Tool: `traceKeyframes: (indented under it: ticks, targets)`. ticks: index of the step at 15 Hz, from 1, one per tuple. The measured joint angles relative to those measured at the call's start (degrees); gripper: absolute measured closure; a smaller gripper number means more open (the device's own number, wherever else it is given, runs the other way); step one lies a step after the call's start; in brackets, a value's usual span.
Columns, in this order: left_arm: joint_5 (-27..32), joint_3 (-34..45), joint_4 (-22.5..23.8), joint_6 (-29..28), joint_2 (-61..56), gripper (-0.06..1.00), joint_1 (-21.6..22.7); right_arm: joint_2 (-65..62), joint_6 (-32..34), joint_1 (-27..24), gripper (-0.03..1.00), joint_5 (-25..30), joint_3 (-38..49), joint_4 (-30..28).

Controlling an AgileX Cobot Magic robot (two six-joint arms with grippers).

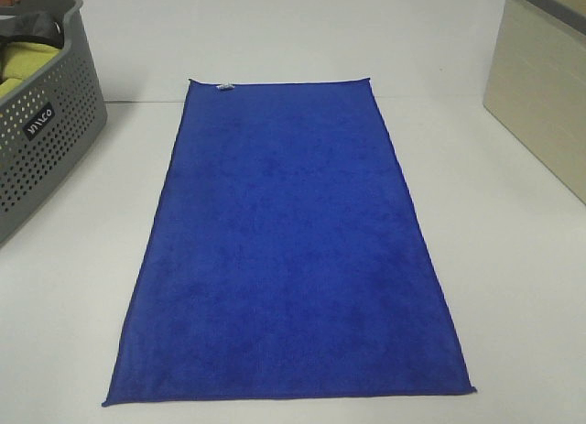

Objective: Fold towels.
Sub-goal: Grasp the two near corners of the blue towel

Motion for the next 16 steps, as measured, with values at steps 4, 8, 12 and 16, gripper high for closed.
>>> traceKeyframes:
  ticks: [4,8,12,16]
  targets:
    - [0.0,0.0,0.0,0.0,0.0,0.35,0.0,0.0,0.0,0.0,0.19,0.0,0.0,0.0]
    - [0.0,0.0,0.0,0.0,0.0,0.35,0.0,0.0,0.0,0.0,0.19,0.0,0.0,0.0]
    - [0.0,0.0,0.0,0.0,0.0,0.35,0.0,0.0,0.0,0.0,0.19,0.0,0.0,0.0]
    - [0.0,0.0,0.0,0.0,0.0,0.35,0.0,0.0,0.0,0.0,0.19,0.0,0.0,0.0]
